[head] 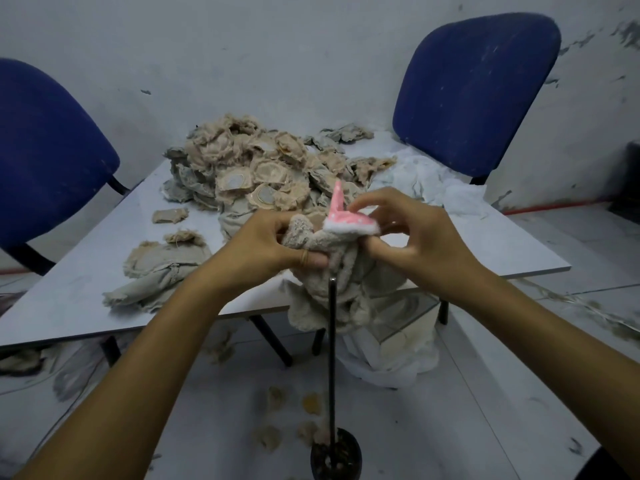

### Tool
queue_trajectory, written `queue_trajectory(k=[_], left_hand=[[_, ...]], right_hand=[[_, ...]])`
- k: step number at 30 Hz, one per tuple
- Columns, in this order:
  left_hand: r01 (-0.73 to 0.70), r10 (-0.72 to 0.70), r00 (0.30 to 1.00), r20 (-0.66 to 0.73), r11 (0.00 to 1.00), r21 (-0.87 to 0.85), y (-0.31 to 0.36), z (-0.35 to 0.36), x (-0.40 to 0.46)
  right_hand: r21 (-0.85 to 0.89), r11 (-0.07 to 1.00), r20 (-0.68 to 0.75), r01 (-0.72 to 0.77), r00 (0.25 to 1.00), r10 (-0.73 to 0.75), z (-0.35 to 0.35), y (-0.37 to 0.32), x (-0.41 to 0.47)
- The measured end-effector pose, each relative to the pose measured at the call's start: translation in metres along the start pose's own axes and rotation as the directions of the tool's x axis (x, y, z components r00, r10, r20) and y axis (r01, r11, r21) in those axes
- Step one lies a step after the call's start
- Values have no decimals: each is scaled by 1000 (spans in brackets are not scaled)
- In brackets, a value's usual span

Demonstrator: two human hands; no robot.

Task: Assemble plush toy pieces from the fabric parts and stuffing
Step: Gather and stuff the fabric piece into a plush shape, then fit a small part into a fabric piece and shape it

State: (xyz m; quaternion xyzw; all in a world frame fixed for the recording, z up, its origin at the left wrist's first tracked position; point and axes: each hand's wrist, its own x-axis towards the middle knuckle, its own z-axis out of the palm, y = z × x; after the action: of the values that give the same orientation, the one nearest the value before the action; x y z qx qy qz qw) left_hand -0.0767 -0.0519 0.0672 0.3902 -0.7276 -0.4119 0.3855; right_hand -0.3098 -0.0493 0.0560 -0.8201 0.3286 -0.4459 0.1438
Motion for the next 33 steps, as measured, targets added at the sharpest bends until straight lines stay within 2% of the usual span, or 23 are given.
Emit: queue_trajectory(k=[3,5,7,12,15,17,19,22,25,27,29,30,33], left_hand=[[46,-24,990,-140,986,162,3,1,-6],[66,-25,986,-166,968,244,5,6,-8],[27,26,981,-191,962,271,11,11,-7],[70,-18,992,-122,894,442,13,26,-6],[116,-63,981,-186,950,291,8,24,-10],[128,-75,981,-181,946,298,4,23,-13],[154,-100,975,-200,948,280,1,24,-14],[170,-162,975,-150,984,45,-5,18,-18],[155,-150,988,-46,978,137,-11,13,-24],[136,-126,989,-76,980,144,-18,7,-26],[145,-138,984,-110,988,59,-23,-2,-23],[142,-137,988,-71,988,65,-25,-6,-22],[81,-102,992,80,969,233,-32,-9,-19]], right_hand=[[-112,993,41,-30,999,35,-2,-4,-3],[-155,987,59,-47,997,57,-4,-8,-7],[-141,989,7,-46,999,47,-5,-11,-12],[-194,975,113,-105,985,128,-1,-18,-20],[-183,977,50,-110,991,121,-3,-17,-18],[-220,967,108,-127,982,154,0,-20,-16],[-203,973,102,-112,986,135,4,-22,-18],[-164,981,63,-106,991,118,5,-19,-15],[-126,981,157,-148,973,167,7,-13,-14],[-90,990,172,-110,977,124,11,-9,-11],[-76,990,190,-118,973,130,12,-5,-7],[-71,988,225,-135,963,148,14,-2,-5],[-54,990,356,-130,924,141,21,3,-1]])
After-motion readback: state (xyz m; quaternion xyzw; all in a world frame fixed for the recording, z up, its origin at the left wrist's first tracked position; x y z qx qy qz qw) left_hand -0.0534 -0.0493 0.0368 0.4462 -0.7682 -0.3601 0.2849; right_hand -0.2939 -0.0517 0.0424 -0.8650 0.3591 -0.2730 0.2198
